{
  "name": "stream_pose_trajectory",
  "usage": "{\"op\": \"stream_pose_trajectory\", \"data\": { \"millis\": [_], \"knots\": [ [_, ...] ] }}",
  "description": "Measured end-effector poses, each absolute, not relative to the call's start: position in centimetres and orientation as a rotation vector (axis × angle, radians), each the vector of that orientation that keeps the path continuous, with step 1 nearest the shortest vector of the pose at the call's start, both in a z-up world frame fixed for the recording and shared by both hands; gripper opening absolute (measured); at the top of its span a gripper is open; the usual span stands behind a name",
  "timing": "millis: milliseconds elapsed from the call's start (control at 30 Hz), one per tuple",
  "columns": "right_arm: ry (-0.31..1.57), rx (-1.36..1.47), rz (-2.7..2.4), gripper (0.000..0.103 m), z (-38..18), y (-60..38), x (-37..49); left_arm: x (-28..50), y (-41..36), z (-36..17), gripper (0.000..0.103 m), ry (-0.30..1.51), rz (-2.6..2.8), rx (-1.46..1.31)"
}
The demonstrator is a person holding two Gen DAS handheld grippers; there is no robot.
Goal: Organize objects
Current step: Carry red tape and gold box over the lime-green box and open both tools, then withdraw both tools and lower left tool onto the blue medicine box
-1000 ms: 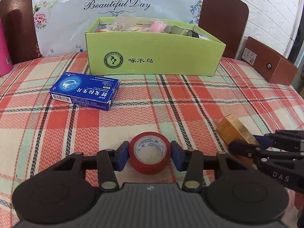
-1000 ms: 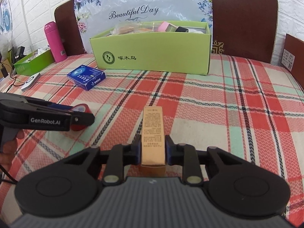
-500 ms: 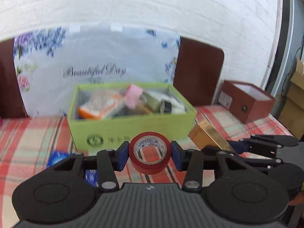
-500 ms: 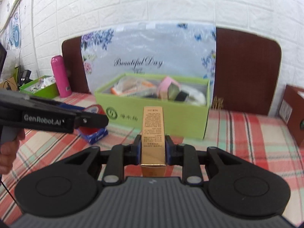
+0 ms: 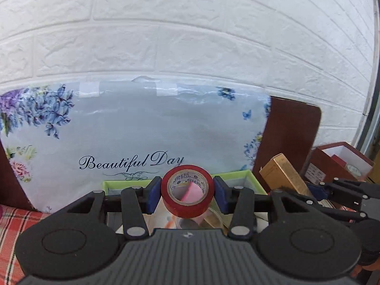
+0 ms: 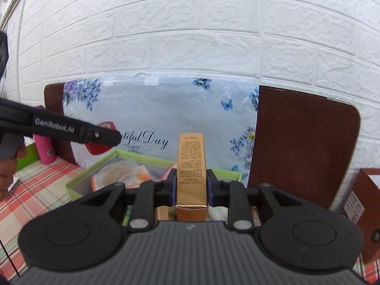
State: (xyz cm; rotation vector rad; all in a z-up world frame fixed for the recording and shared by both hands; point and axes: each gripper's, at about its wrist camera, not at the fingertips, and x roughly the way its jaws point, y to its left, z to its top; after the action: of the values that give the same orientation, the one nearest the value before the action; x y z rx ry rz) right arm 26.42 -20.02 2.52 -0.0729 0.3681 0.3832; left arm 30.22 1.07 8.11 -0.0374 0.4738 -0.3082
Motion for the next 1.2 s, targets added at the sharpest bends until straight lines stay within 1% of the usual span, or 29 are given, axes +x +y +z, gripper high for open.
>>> {"op": "stream_pose_trajectory", "data": {
  "millis": [200,233,267,300,333,400,467,567,733,833,967,1200],
  "knots": [
    [0.388,-0.075,0.382,0.024,0.3,-18.8,30.3,34.4,1.4,5.9,0.050,0.507,-0.291,-0.027],
    [0.402,-0.079,0.390,0.031,-0.3,-18.6,30.8,34.7,1.4,5.3,0.054,0.509,-0.293,-0.019],
    [0.418,-0.088,0.390,0.054,-1.0,-18.4,31.2,34.9,1.5,4.7,0.073,0.524,-0.290,-0.011],
    [0.420,-0.097,0.379,0.066,-1.7,-18.3,31.1,34.8,1.6,4.2,0.084,0.532,-0.273,-0.009],
    [0.404,-0.106,0.377,0.075,-2.1,-18.3,30.7,34.5,1.9,3.7,0.085,0.526,-0.254,-0.014],
    [0.388,-0.137,0.374,0.079,-3.0,-18.2,30.1,33.7,2.5,3.2,0.086,0.516,-0.258,-0.029],
    [0.375,-0.157,0.355,0.092,-3.5,-18.0,29.6,32.9,2.9,2.9,0.088,0.508,-0.257,-0.034],
    [0.371,-0.151,0.342,0.098,-3.6,-18.1,29.0,31.8,3.0,2.8,0.088,0.489,-0.235,-0.009],
    [0.362,-0.129,0.337,0.103,-2.0,-18.7,27.5,29.9,3.5,3.8,0.088,0.485,-0.214,-0.035],
    [0.336,-0.118,0.339,0.103,-0.6,-19.0,25.5,28.0,3.5,4.8,0.088,0.476,-0.197,-0.059],
    [0.329,-0.099,0.336,0.103,0.7,-19.4,22.3,24.4,3.0,5.7,0.088,0.516,-0.136,-0.058],
    [0.364,-0.050,0.361,0.103,0.8,-20.1,16.1,17.7,2.8,4.1,0.089,0.576,-0.106,-0.105]
  ]
}}
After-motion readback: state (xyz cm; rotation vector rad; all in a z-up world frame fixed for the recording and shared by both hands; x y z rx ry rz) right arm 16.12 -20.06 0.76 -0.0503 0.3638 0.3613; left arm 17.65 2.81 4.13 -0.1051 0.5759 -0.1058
